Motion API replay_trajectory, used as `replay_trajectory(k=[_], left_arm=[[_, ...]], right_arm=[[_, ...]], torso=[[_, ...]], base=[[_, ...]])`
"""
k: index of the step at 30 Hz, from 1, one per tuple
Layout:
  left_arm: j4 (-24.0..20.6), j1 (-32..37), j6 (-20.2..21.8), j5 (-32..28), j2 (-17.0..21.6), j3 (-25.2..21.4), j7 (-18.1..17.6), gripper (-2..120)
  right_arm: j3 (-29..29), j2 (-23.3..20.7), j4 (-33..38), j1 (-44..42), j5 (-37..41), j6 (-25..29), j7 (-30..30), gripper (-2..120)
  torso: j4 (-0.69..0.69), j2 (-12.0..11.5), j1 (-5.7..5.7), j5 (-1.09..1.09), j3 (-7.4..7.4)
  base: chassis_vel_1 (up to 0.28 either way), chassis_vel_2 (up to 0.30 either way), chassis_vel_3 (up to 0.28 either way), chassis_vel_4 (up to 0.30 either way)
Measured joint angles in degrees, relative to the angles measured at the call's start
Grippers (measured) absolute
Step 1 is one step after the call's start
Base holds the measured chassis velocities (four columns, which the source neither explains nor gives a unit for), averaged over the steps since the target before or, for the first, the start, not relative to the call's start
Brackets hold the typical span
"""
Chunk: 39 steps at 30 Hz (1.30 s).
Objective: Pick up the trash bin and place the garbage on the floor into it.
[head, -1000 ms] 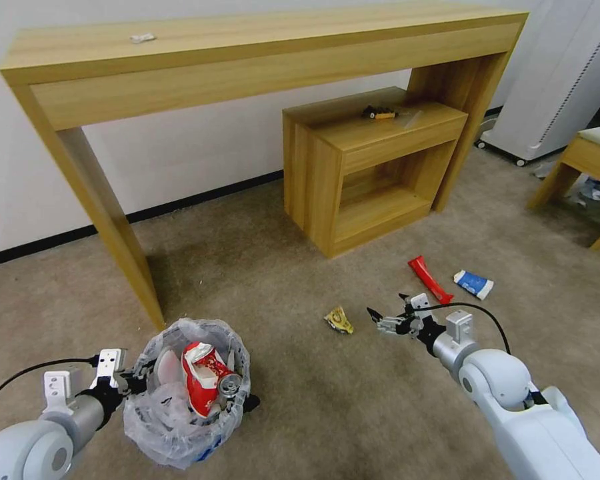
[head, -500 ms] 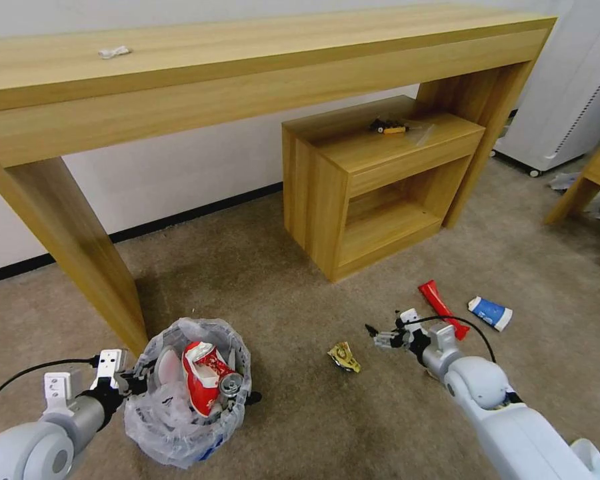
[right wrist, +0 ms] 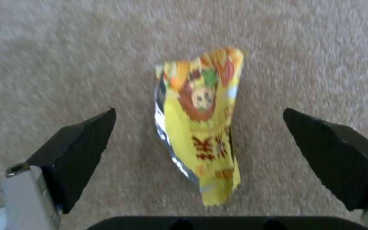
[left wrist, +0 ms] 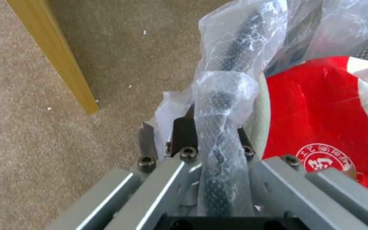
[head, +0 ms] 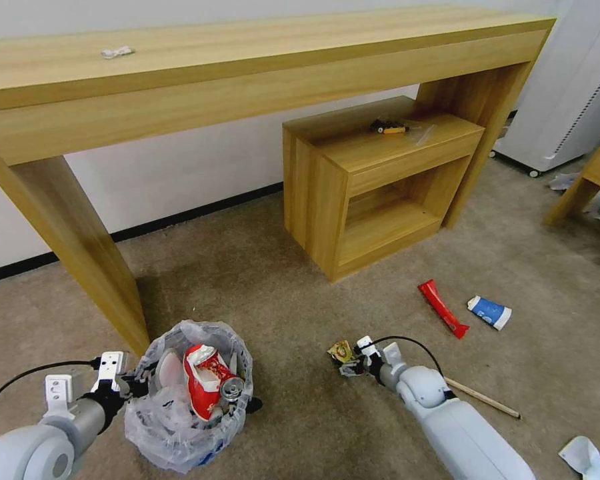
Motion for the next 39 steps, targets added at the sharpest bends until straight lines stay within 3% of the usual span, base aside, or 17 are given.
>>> replay_trajectory(k=[6, 8, 10, 12, 16, 17, 20, 21, 30, 32, 36, 39], left_arm=[[0.00, -0.10, 0.00, 0.08, 0.00, 0.17, -0.03, 0], [0.00, -0.15, 0.00, 0.16, 0.00, 0.26, -0.05, 0], [0.00, -0.15, 0.00, 0.16, 0.00, 0.28, -0.05, 0], [-0.06, -0.11, 0.00, 0.19, 0.00, 0.29, -0.07, 0], [-0.07, -0.08, 0.00, 0.21, 0.01, 0.29, -0.07, 0], [-0.07, -0.05, 0.00, 0.28, 0.01, 0.28, -0.07, 0], [-0.12, -0.04, 0.00, 0.31, 0.02, 0.27, -0.08, 0], [-0.25, -0.02, 0.00, 0.31, 0.01, 0.27, -0.09, 0], [-0.40, 0.10, 0.00, 0.40, -0.05, 0.27, -0.10, 0], [-0.65, 0.19, 0.00, 0.38, -0.07, 0.22, -0.10, 0], [-0.77, 0.23, 0.00, 0.32, -0.09, 0.09, -0.10, 0], [-0.78, 0.26, 0.00, 0.30, -0.38, 0.05, -0.10, 0]], right_arm=[[-0.06, 0.54, -1.72, 0.33, -1.01, -0.14, 0.25, 93], [0.09, 1.13, -3.37, 0.67, -1.56, 0.56, 0.24, 82], [0.14, 1.24, -3.63, 0.76, -1.59, 0.67, 0.24, 80], [0.30, 1.62, -4.56, 1.11, -1.81, 1.40, 0.30, 68], [0.31, 1.75, -4.83, 1.26, -1.86, 1.61, 0.35, 60], [0.34, 1.98, -5.14, 1.42, -1.89, 1.73, 0.44, 52], [0.35, 2.33, -5.58, 1.58, -2.05, 1.90, 0.56, 45], [0.40, 2.58, -5.87, 1.72, -2.46, 2.17, 0.68, 36], [0.88, 2.68, -6.02, 1.80, -2.98, 2.70, 0.90, 8], [1.83, 2.39, -4.12, 1.33, -3.40, 3.23, 1.22, 0], [2.63, 1.13, -0.47, 0.69, -3.30, 3.32, 1.34, 0], [3.79, -2.35, 8.23, 0.01, -2.75, 3.20, 1.11, 0]], torso=[[0.00, 0.00, 0.00, 0.01, 0.00], [-0.01, 0.00, 0.00, 0.02, 0.00], [-0.01, 0.00, 0.00, 0.02, 0.00], [0.00, 0.00, 0.00, 0.02, 0.00], [0.00, 0.00, 0.00, 0.02, 0.00], [0.00, 0.00, 0.00, 0.01, 0.00], [0.00, 0.00, 0.00, 0.02, 0.00], [0.00, 0.00, 0.00, 0.02, 0.00], [0.00, 0.00, 0.00, 0.02, 0.00], [0.00, 0.00, 0.00, 0.03, 0.00], [0.00, 0.00, 0.00, 0.03, 0.00], [-0.01, 0.00, 0.00, 0.03, 0.00]], base=[[0.000, 0.000, 0.000, 0.000], [0.000, 0.000, 0.000, 0.000], [0.000, 0.000, 0.000, 0.000], [0.000, 0.000, 0.000, 0.000], [0.000, 0.000, 0.000, 0.000], [0.000, 0.000, 0.000, 0.000], [0.000, 0.000, 0.000, 0.000], [0.000, 0.000, 0.000, 0.000], [0.000, 0.000, 0.000, 0.000], [0.000, 0.000, 0.000, 0.000], [0.000, 0.000, 0.000, 0.000], [0.000, 0.000, 0.000, 0.000]])
